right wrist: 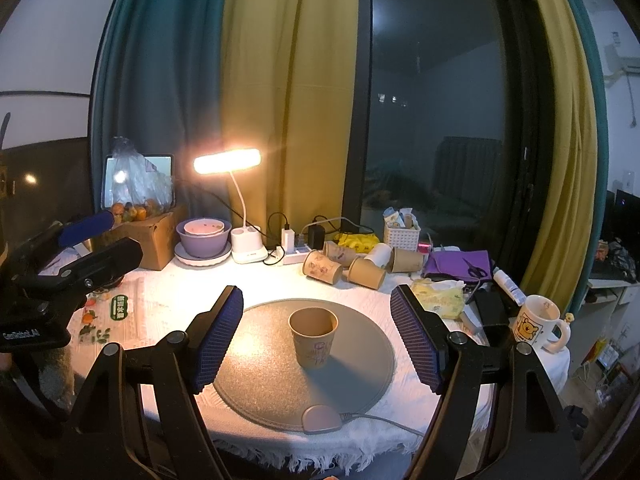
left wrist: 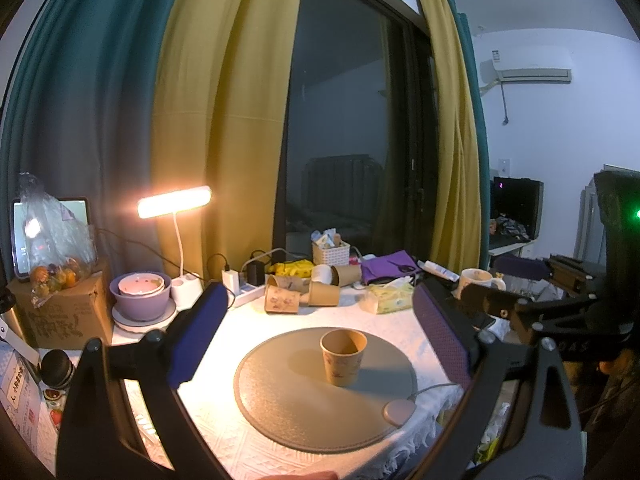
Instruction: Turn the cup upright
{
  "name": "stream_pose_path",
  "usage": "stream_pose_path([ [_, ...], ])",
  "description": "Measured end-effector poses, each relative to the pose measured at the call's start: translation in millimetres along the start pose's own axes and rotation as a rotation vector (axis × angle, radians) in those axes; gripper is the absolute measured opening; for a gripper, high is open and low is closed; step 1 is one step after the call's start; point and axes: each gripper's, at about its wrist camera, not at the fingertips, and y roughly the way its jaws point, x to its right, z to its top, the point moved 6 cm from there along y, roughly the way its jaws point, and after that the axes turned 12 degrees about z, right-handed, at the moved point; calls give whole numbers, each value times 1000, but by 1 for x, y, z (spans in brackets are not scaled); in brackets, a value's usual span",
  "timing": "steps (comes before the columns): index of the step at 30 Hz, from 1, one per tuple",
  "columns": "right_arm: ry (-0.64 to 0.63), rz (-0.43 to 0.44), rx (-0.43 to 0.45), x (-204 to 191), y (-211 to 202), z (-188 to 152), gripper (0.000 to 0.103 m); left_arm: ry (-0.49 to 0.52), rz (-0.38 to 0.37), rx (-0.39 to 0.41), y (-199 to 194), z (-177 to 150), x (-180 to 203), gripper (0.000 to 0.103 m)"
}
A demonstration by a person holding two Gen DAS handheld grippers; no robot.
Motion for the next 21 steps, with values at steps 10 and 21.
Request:
stream_pose_path([
  [10, 4, -3, 7, 1, 0, 0, 79, -1, -3, -1, -1, -1, 1, 95],
  [21, 4, -2, 4, 1, 1, 0, 79, -1, -4, -1, -1, 0, 1, 95],
])
